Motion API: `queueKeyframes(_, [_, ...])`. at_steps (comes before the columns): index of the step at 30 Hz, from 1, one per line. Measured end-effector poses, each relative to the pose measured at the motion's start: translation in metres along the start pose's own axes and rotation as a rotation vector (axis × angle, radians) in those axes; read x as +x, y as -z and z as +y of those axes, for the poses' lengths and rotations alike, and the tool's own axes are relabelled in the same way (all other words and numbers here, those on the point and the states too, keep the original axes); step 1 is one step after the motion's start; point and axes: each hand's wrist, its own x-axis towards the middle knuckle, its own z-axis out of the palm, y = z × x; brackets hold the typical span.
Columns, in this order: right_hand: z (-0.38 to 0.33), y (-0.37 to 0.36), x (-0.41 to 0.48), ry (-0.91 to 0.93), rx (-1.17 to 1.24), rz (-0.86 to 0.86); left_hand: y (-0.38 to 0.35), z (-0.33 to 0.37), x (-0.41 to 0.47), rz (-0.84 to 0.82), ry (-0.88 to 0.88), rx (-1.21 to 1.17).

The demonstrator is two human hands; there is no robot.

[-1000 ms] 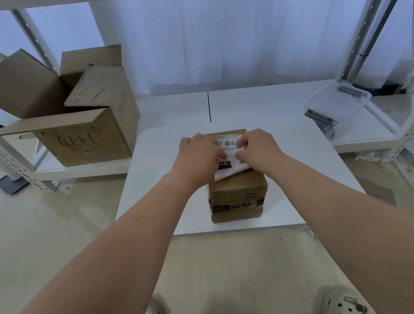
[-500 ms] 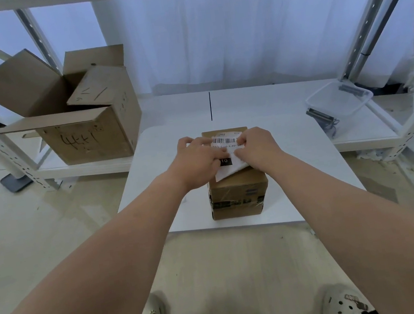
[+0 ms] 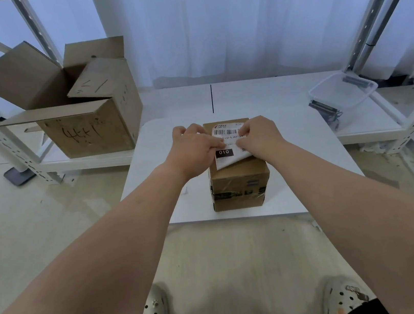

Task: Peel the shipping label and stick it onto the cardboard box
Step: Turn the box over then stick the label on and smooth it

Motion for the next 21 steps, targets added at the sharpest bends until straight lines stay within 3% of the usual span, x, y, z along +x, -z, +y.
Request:
queueKeyframes(16, [0.025, 0.008, 0.0, -0.003, 0.182, 0.009, 0.003, -0.01, -0.005, 0.012, 0.007, 0.007])
queueKeyframes(21, [0.02, 0.002, 0.0, 0.136, 0.148, -0.191, -0.002, -0.005, -0.001, -0.047, -0.074, 0.084])
